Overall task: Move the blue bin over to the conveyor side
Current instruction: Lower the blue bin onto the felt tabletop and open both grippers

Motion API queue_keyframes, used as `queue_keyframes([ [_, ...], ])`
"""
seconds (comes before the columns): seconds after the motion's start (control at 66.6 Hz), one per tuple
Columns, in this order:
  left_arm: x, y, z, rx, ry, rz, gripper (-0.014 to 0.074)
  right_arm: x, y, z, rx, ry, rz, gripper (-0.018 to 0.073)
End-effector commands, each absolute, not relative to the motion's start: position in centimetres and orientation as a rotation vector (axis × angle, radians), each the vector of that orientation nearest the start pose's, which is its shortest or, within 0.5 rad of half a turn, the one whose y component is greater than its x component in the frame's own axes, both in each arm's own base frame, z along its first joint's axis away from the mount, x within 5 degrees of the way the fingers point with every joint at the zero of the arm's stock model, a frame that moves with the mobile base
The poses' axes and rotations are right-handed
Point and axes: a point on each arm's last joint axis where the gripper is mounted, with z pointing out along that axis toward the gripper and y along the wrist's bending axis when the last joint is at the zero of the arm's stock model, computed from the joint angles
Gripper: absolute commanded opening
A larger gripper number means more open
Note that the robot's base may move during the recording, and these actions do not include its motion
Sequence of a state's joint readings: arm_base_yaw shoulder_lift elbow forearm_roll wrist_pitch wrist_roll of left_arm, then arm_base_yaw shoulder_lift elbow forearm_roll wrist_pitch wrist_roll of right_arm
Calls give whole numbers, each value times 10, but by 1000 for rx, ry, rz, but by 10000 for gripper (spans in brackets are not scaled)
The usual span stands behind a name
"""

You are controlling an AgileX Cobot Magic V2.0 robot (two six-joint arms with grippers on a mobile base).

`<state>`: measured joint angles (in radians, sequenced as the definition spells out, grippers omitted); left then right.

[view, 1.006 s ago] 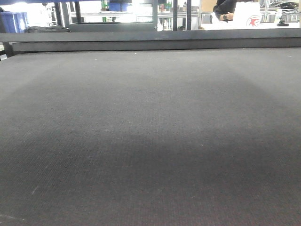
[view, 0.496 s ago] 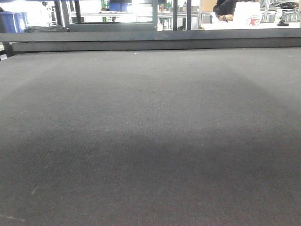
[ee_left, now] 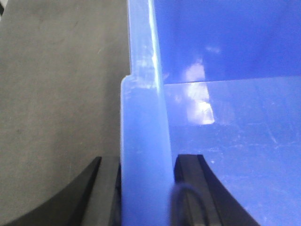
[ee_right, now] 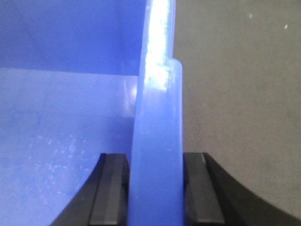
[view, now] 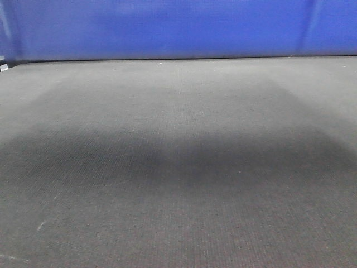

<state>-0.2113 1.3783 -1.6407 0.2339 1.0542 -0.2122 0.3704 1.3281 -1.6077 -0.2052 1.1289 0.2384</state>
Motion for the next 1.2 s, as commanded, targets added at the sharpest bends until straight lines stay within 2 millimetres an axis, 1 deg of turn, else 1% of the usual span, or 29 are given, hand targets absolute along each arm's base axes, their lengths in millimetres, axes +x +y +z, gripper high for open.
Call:
queue_keyframes([
  [0.0,291,-49,461,46,2154,-18,-3,269,93,455,-208,2215,106,-71],
  [0.18,322,-51,420,35,2271,-9,-3,306,107,416,-233,2341,67,-71],
  [0.285,340,-55,395,48,2304,-11,-3,324,114,395,-246,2399,48,-71],
  [0.36,351,-58,382,51,2314,-25,-3,337,120,377,-257,2437,36,-71],
  [0.466,360,-60,370,54,2335,-26,-3,347,124,362,-265,2471,24,-68],
  [0.556,365,-61,363,55,2354,-23,2,351,125,356,-269,2485,19,-68],
  [0.586,366,-61,361,56,2358,-22,16,352,126,354,-270,2487,19,-68],
  [0.661,367,-62,360,56,2362,-21,93,353,126,353,-271,2491,17,-54],
  [0.721,367,-62,360,57,2357,-22,181,353,126,353,-271,2491,17,9],
  [0.766,367,-62,360,57,2357,-22,258,353,126,354,-270,2489,18,110],
  [0.781,367,-62,360,56,2361,-22,300,353,126,354,-270,2489,18,146],
  [0.796,367,-62,360,56,2363,-21,328,353,126,354,-270,2489,18,165],
  [0.811,367,-62,360,56,2366,-20,357,353,126,354,-270,2489,18,227],
  [0.841,366,-61,359,56,2371,-19,400,353,126,354,-270,2489,18,315],
  [0.856,366,-61,359,55,2377,-17,444,353,126,353,-270,2492,17,361],
  [0.871,366,-61,359,55,2380,-16,473,353,126,353,-270,2493,16,384],
  [0.886,365,-61,359,55,2382,-16,501,353,126,353,-270,2493,16,454],
  [0.901,365,-61,358,54,2386,-15,514,352,126,353,-270,2496,15,499],
  [0.931,365,-61,358,54,2393,-13,579,352,125,353,-271,2500,8,582],
  [0.961,364,-61,358,53,2398,-11,618,351,125,354,-271,2503,7,571],
  [0.976,363,-61,359,52,2400,-11,621,351,125,353,-271,2506,6,569],
  [1.081,356,-59,369,49,2377,-17,601,345,123,362,-265,2488,12,571],
  [1.187,341,-56,390,45,2317,-24,601,333,118,381,-254,2445,26,571],
])
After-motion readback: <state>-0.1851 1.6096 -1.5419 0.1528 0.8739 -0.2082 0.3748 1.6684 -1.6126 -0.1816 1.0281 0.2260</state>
